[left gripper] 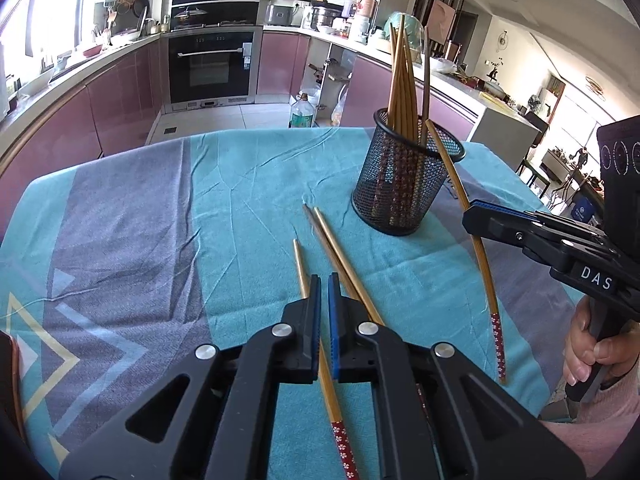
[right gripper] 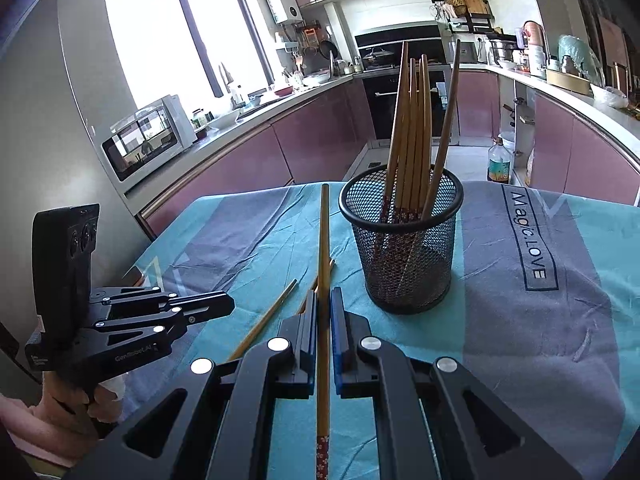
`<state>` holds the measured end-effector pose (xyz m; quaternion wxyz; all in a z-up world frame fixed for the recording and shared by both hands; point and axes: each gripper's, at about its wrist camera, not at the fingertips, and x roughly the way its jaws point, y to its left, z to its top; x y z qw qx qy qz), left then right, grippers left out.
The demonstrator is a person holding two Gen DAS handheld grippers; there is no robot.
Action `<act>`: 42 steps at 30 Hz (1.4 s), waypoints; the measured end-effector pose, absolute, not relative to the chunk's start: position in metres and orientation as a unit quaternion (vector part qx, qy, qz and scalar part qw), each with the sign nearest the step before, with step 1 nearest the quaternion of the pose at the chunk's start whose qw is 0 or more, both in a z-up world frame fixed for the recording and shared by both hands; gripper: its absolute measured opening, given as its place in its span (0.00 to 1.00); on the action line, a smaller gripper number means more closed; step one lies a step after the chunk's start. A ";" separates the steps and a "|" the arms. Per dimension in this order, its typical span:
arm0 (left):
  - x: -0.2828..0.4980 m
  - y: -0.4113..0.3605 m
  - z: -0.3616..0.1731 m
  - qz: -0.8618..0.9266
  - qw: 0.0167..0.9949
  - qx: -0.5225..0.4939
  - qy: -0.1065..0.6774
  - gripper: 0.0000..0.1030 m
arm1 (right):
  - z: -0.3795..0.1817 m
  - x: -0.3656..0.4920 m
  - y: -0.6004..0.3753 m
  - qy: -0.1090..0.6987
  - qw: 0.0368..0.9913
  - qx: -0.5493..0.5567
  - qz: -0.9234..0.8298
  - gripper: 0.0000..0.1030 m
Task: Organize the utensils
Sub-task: 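Lift both held chopsticks up toward the mesh cup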
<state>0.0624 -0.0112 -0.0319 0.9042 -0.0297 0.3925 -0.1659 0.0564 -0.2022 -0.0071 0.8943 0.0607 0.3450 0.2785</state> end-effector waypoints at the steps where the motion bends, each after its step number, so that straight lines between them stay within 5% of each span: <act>1: 0.062 -0.011 -0.031 -0.167 0.905 -0.029 0.391 0.04 | -0.006 0.056 -0.203 0.343 0.895 0.062 0.278 0.05; 13: 0.074 -0.020 -0.060 -0.150 0.890 -0.002 0.431 0.16 | -0.006 0.053 -0.201 0.341 0.895 0.063 0.281 0.05; 32: 0.083 -0.036 -0.073 -0.129 0.890 0.019 0.436 0.07 | -0.002 0.051 -0.204 0.333 0.898 0.068 0.280 0.05; 42: 0.077 -0.021 -0.031 -0.169 0.903 -0.022 0.395 0.07 | 0.017 0.051 -0.218 0.304 0.909 0.076 0.276 0.05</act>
